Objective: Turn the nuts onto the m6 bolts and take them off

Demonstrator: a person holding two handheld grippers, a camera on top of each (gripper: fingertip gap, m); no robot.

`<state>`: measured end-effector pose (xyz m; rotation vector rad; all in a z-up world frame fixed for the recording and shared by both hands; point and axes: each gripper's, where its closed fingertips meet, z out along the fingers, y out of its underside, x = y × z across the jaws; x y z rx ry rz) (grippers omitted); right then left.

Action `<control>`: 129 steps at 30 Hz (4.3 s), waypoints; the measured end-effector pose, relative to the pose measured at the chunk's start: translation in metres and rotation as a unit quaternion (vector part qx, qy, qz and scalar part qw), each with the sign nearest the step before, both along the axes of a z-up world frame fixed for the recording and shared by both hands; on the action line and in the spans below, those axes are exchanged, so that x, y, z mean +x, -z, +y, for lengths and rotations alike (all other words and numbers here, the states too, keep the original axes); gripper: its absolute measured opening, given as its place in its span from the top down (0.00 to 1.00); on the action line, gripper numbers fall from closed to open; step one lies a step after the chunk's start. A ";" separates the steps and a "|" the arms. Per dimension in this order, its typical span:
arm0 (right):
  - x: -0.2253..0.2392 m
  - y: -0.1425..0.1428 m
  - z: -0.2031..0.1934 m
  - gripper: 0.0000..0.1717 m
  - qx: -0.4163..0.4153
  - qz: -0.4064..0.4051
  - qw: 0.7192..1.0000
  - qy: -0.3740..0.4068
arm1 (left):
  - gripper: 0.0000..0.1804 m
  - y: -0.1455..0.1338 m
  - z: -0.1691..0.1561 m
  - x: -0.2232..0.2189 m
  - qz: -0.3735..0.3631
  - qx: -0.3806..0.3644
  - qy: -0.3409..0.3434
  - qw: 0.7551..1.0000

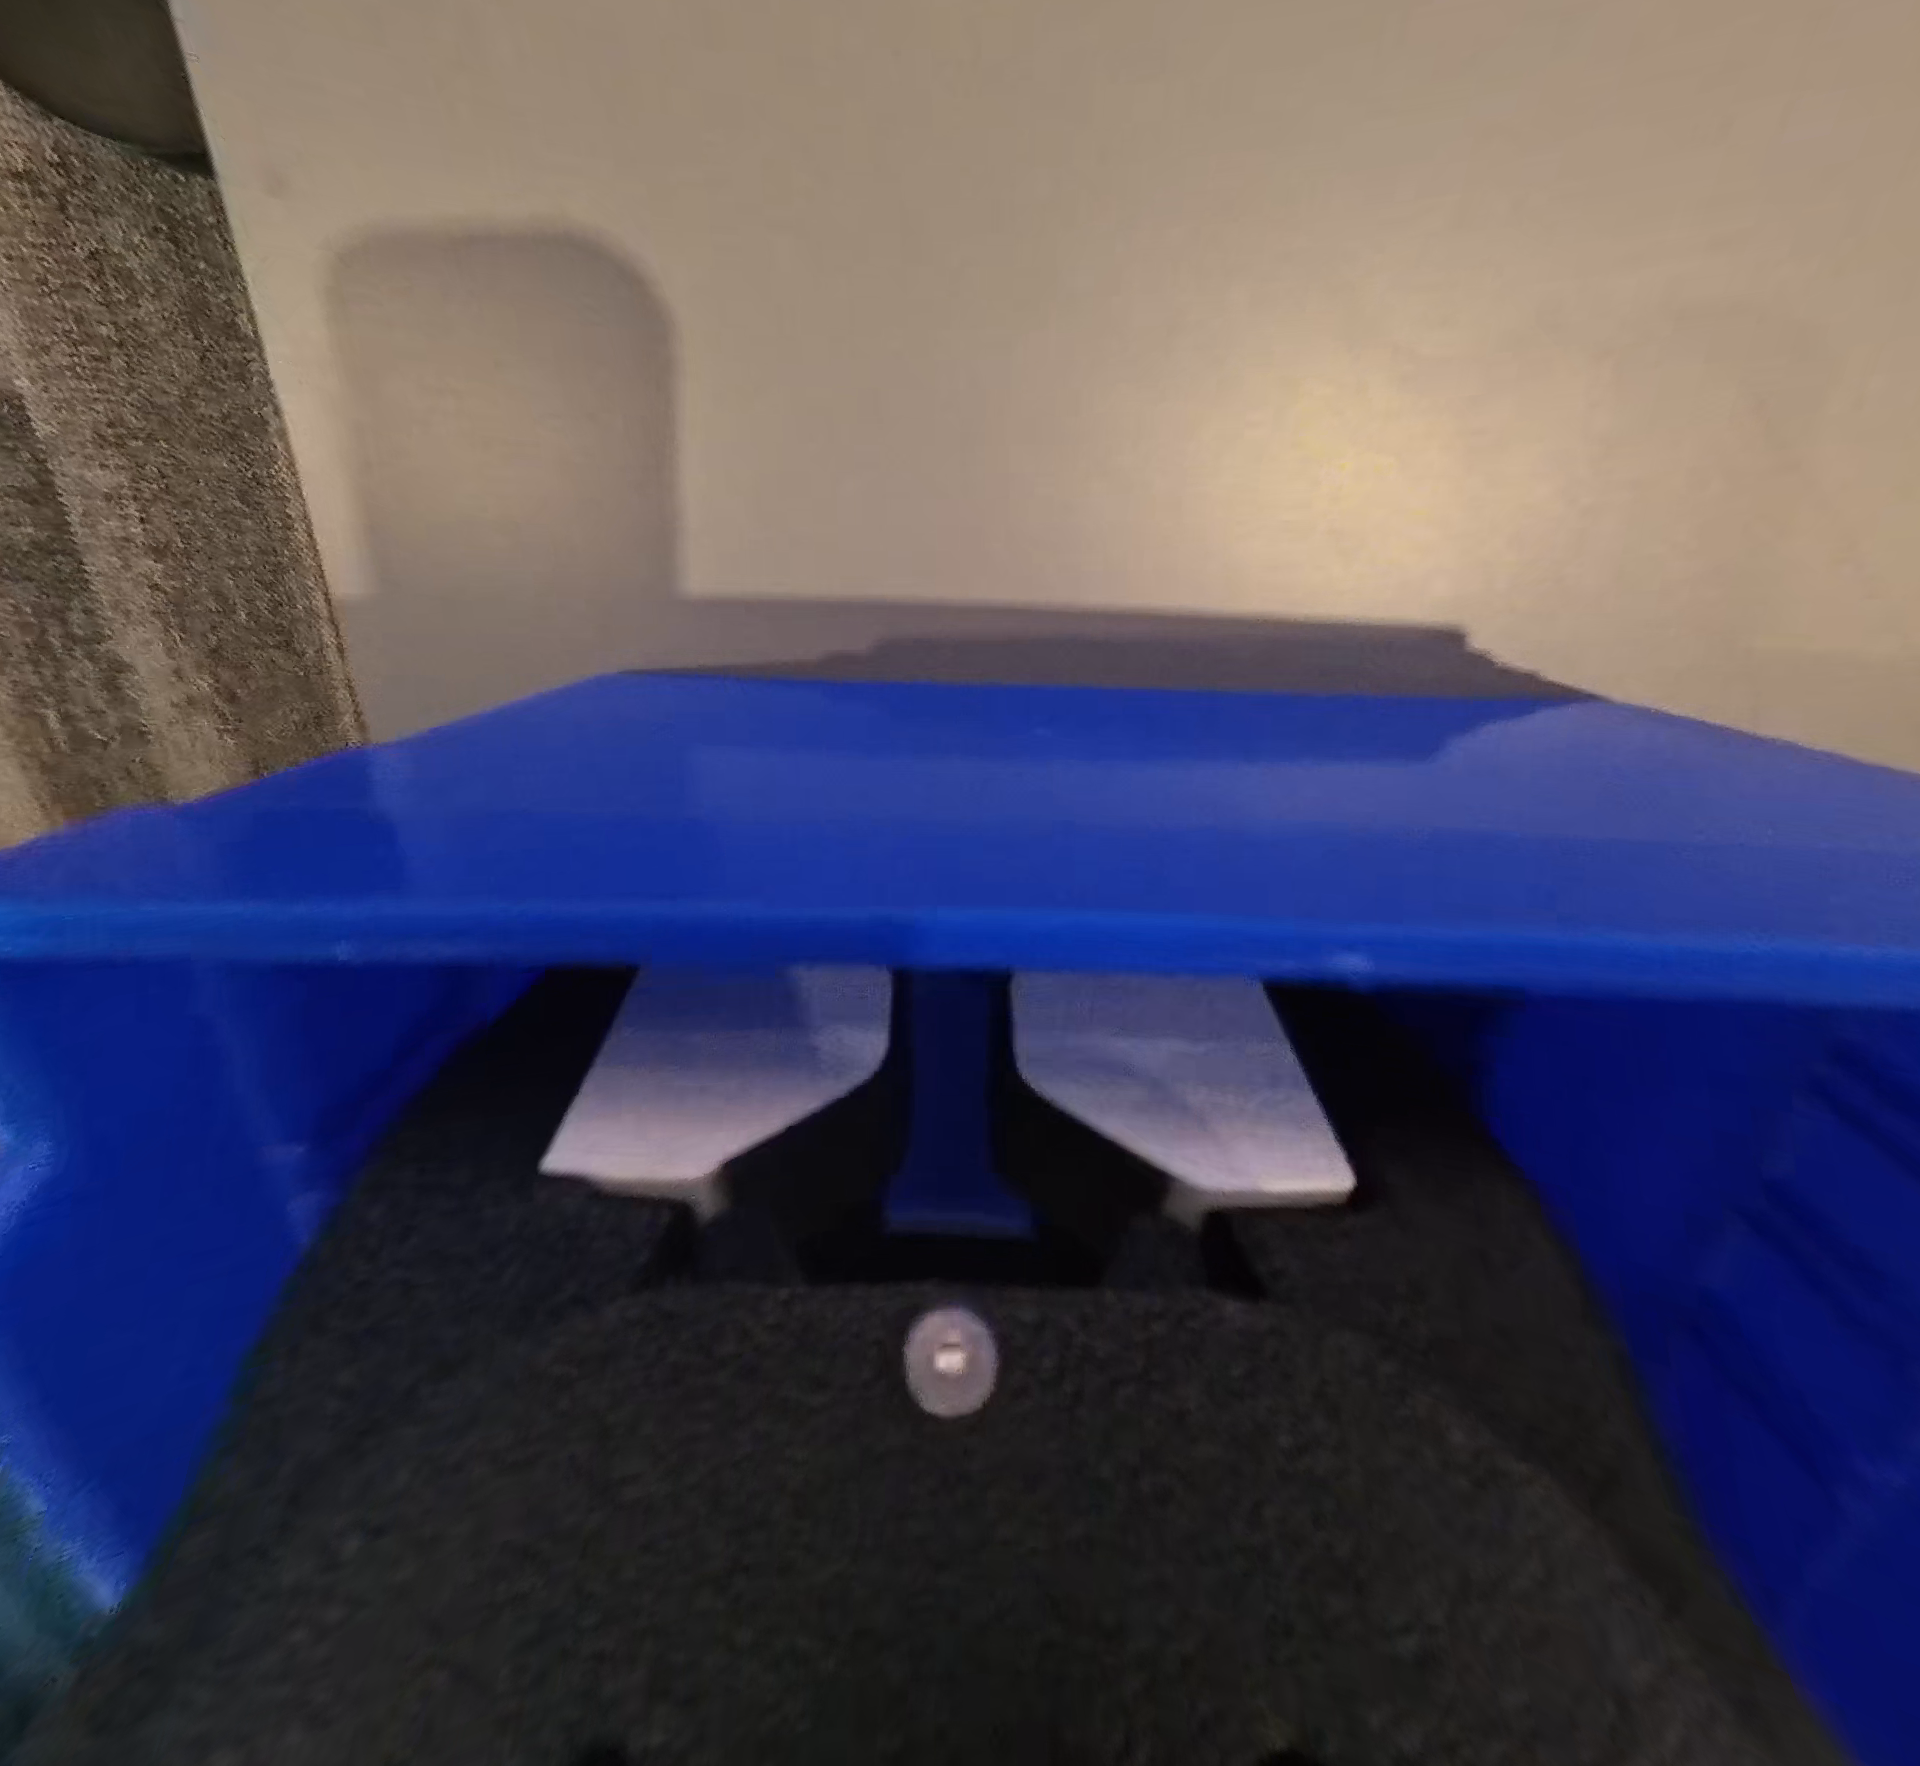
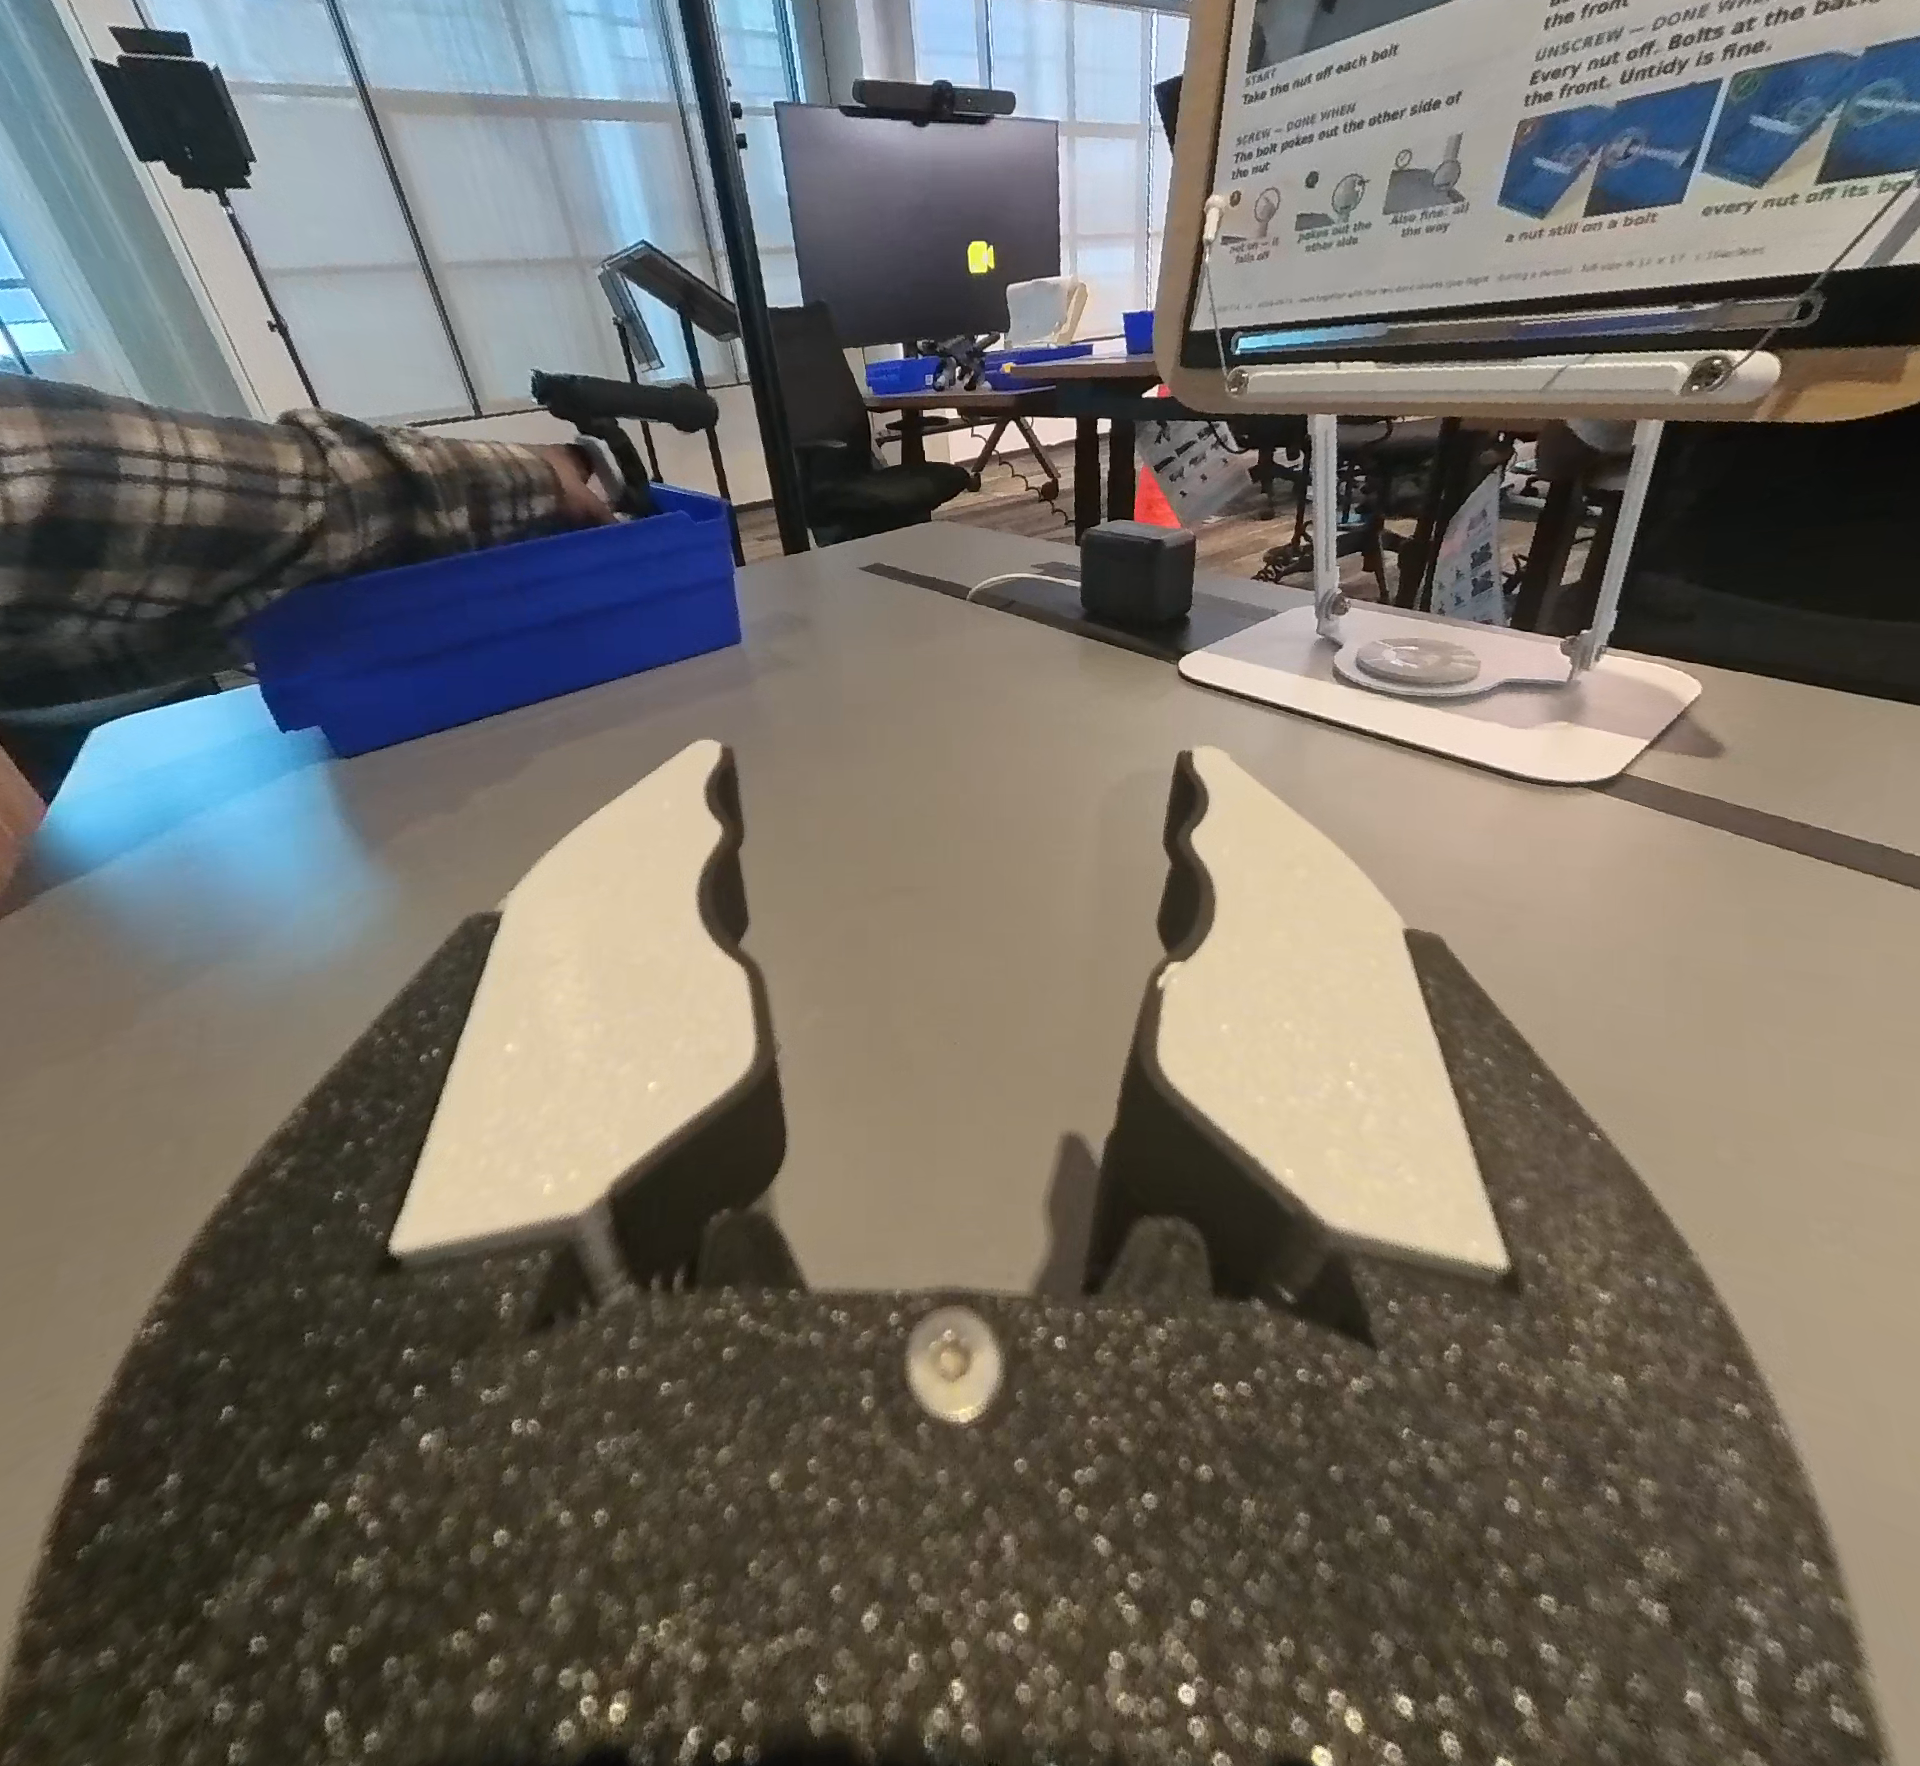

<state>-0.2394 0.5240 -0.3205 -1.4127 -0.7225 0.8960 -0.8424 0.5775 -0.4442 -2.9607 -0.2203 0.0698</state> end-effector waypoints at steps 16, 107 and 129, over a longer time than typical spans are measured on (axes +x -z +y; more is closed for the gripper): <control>-0.002 -0.003 -0.002 0.55 0.004 -0.004 1.000 -0.007 | 0.94 -0.143 -0.033 0.239 -0.028 0.128 0.379 0.916; -0.086 -0.029 -0.024 0.97 -0.070 0.205 0.938 -0.269 | 0.85 -0.120 -0.089 0.529 -0.486 0.450 0.420 0.620; -0.094 -0.035 -0.037 0.97 -0.062 0.230 0.924 -0.299 | 0.91 -0.118 -0.100 0.536 -0.490 0.439 0.444 0.609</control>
